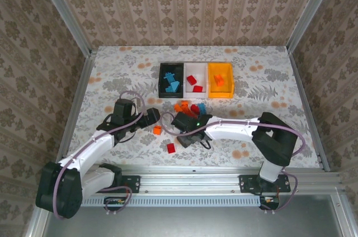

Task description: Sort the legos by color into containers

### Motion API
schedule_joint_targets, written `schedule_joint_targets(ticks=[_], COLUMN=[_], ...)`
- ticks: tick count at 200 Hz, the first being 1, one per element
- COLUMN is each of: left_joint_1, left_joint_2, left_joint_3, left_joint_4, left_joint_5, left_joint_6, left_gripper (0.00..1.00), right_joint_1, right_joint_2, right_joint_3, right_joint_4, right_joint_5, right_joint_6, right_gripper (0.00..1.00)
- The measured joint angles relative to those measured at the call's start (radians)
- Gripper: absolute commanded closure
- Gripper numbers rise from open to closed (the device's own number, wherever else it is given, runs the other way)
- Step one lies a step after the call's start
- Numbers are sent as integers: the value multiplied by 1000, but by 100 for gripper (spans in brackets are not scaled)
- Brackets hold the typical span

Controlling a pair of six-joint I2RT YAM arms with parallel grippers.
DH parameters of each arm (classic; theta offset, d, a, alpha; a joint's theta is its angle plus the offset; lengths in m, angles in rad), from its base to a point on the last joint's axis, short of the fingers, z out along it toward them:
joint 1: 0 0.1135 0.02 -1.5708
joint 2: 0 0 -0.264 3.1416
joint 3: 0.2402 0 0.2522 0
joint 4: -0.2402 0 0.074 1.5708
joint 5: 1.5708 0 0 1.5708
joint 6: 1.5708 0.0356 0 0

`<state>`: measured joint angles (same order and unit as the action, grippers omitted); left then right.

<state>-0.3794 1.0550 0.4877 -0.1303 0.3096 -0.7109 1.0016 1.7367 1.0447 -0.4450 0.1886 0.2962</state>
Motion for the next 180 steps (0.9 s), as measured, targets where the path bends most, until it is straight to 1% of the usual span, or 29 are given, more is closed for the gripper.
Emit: schedule_joint_targets(ticks=[24, 47, 60, 90, 117, 138, 151, 164, 180], left_joint_1=[0, 0, 0, 0, 11, 50, 80, 107, 120], left_joint_2=[4, 6, 6, 6, 5, -12, -25, -30, -30], left_joint_3=[0, 0, 0, 0, 6, 11, 11, 11, 12], left_joint_4=[0, 0, 0, -2, -23, -34, -38, -41, -51], left_joint_5=[-3, -3, -4, -9, -22, -34, -40, -46, -49], left_joint_6=[0, 0, 0, 6, 19, 23, 22, 19, 18], left_gripper=[0, 0, 0, 0, 0, 0, 0, 0, 0], right_joint_1=[0, 2, 10, 25, 31, 5, -50, -118, -194], right_joint_2=[32, 61, 61, 47, -45, -89, -60, 17, 163], right_joint_3=[0, 3, 3, 5, 34, 126, 216, 330, 496], right_joint_4=[11, 30, 34, 24, -12, -6, 19, 37, 54], right_joint_5=[2, 2, 10, 45, 76, 89, 90, 91, 94], right_joint_6=[0, 2, 6, 14, -2, -43, -71, -93, -120], right_gripper=[48, 63, 69, 71, 71, 71, 72, 72, 72])
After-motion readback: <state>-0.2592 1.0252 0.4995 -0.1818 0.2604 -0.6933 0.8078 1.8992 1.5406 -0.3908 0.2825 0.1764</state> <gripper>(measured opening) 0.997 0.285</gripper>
